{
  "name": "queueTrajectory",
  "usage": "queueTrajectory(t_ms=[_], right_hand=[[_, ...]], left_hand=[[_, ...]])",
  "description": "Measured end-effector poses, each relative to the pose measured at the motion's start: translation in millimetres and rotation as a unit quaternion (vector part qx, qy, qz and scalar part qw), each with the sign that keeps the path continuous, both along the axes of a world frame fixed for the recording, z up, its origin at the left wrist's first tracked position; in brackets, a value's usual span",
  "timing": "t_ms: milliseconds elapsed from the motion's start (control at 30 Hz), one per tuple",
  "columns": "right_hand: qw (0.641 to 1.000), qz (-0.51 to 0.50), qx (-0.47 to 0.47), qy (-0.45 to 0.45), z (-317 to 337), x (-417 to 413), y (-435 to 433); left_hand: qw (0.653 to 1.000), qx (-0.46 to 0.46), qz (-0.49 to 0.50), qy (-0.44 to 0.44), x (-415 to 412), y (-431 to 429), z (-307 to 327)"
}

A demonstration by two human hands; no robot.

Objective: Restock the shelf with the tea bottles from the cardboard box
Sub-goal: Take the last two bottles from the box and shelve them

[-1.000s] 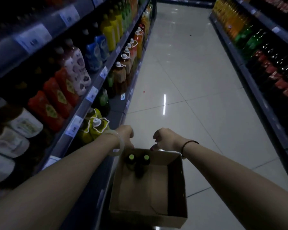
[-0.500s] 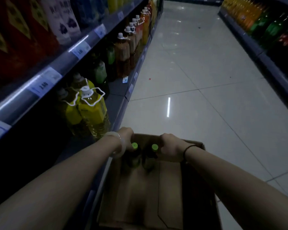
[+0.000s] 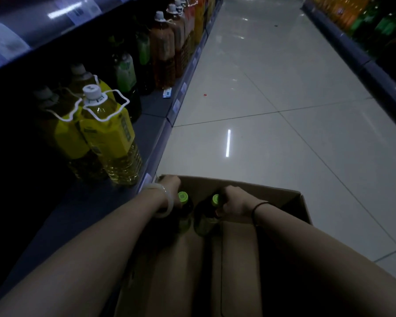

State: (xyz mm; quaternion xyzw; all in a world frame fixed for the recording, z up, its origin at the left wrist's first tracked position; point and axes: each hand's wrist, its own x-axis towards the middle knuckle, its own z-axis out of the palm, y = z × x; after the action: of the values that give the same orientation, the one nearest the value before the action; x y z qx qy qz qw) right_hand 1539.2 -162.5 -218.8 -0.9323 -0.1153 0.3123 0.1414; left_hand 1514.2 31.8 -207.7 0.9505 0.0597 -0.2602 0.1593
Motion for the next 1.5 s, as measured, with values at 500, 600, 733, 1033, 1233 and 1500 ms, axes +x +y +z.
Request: queueTrajectory(t_ms=[500,600,733,1033,1233,1500], right_hand=[[0.987,-0.109,0.117,-0.034,-49,-5,-3],[0.983,-0.123,0.135,-0.028,-55,-9,-3],[0.978,-0.141,0.153,-0.010,-59,-16,-2],[0.965,-0.190,0.179,0.026,-62,-19,-2],[0.954,-0.220,0.202,0.023,-53,-27,-10],[0.939,-0.242,0.243,0.038,28,-28,-20]], left_hand=[[0.985,-0.105,0.134,0.021,0,-4,-44],[0.975,-0.160,0.155,-0.001,-10,-7,-56],[0.966,-0.188,0.173,-0.025,-16,-11,-64],[0.968,-0.188,0.165,-0.012,-15,-7,-63],[0.955,-0.214,0.204,0.014,-20,-4,-56],[0.936,-0.271,0.226,-0.014,-29,2,16]])
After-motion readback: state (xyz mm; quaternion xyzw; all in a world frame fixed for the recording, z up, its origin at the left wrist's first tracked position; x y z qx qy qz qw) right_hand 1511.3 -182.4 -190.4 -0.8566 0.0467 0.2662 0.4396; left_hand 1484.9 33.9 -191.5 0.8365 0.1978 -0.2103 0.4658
